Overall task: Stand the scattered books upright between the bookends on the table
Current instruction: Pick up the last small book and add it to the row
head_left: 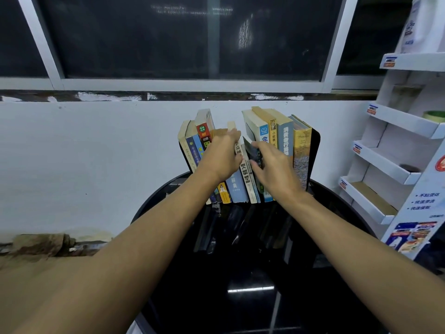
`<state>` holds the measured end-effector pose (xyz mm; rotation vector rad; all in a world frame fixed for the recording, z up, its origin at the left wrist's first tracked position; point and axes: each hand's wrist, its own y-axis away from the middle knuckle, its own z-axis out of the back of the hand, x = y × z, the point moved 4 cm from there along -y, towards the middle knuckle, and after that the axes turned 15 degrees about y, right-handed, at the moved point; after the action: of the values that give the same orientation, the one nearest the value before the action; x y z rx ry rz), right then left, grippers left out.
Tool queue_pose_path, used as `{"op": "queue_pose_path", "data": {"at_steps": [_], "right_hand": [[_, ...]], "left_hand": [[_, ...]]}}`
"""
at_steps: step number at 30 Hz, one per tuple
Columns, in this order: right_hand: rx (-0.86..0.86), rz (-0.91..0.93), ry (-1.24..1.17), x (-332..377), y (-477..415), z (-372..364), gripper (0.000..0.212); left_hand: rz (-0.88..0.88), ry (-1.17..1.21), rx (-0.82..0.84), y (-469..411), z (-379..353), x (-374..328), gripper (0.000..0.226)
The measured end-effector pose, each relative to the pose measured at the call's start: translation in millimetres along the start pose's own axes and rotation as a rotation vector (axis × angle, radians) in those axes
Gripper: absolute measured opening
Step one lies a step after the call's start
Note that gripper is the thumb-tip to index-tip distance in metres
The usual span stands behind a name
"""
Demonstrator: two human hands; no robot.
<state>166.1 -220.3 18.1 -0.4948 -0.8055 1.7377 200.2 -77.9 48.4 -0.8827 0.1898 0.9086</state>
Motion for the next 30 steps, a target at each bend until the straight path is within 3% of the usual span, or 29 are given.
{"op": "queue_pose_path", "data": {"at_steps": [12, 16, 22, 30], "right_hand": [[0.149, 0.089, 0.062, -7.2, 4.5, -18.5, 0.057], [0.238, 0.148, 0.044, -14.6, -0.7, -15.7, 0.06], [0.187, 0.223, 0.144, -20.1, -8.4, 0.0, 0.036], [0.074, 0.27, 0.319, -13.8, -11.3, 8.4, 0.037]], "left_hand": [[-0.014, -0.01, -0.007, 0.9, 0.7, -1.8, 0.028], [0.018, -0.017, 0.004, 1.9, 1.4, -3.3, 0.039], [0.028, -0.012, 0.008, 2.7, 2.9, -5.4, 0.036], [0.029, -0.011, 0.013, 3.5, 4.8, -8.2, 0.031]]}}
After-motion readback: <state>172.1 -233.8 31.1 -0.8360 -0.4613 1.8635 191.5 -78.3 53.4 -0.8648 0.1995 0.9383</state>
